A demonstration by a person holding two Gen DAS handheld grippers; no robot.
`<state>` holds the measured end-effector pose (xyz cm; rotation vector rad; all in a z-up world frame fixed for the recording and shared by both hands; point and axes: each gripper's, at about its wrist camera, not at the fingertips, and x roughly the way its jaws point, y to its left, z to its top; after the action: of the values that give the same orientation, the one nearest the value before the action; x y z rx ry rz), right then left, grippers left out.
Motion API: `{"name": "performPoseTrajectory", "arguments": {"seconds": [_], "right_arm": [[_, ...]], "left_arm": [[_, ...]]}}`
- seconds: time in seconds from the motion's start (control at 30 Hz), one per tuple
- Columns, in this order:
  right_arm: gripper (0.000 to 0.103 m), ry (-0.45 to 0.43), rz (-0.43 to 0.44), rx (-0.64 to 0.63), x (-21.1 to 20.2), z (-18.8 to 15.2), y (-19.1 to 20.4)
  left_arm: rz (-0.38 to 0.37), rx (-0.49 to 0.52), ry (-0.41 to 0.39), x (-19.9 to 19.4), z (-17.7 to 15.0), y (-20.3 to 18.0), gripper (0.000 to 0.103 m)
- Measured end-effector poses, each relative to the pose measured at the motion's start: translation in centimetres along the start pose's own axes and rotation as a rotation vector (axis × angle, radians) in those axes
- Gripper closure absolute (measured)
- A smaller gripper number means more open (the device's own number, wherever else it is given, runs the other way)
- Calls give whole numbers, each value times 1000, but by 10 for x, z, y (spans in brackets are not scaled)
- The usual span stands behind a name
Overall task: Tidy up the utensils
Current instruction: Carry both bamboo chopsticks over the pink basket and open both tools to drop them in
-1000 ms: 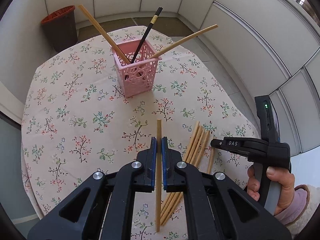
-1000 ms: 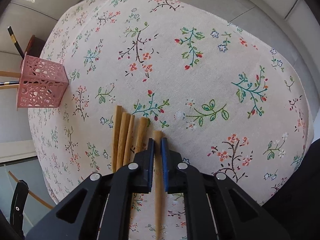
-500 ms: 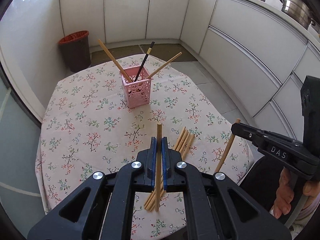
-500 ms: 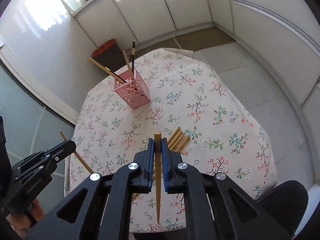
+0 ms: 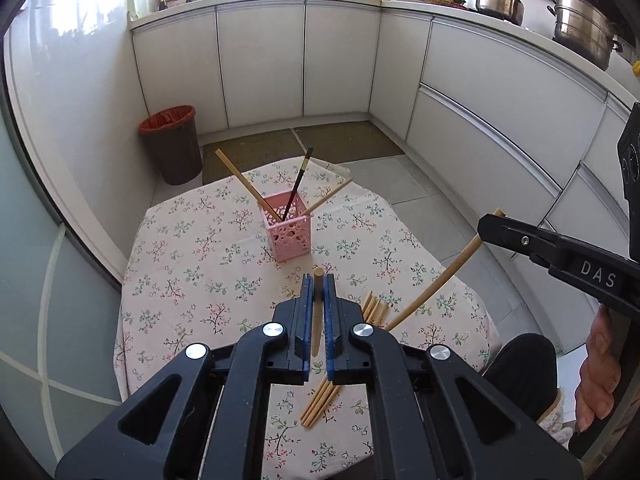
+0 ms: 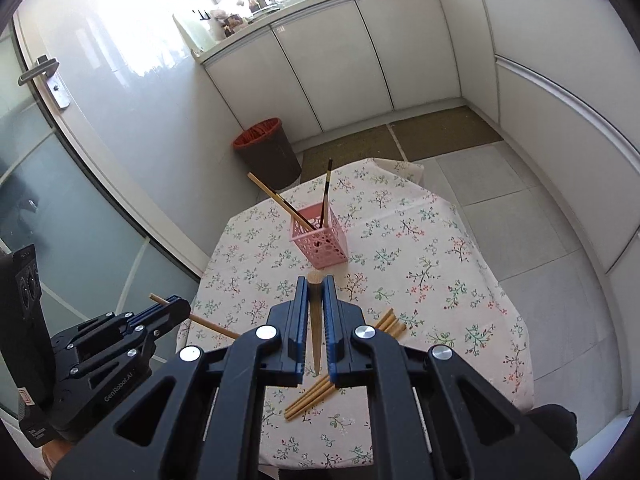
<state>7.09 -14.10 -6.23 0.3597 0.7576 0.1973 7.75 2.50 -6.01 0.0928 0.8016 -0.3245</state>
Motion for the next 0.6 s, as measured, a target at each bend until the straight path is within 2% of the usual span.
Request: {"name": "performPoseTrajectory", "arguments": {"seconds": [0.2,0.37,0.6], "right_arm": [[95,-35,36,-9,-15,43,10],[95,-82,27,-48,-23,79,21],[95,-137,23,-53,-15,132,30]], "left_arm": [[-1,-8,-37,-9,39,9,99],[19,-30,-88,-12,75,18,99],[40,-77,-139,0,124,30,99]]}}
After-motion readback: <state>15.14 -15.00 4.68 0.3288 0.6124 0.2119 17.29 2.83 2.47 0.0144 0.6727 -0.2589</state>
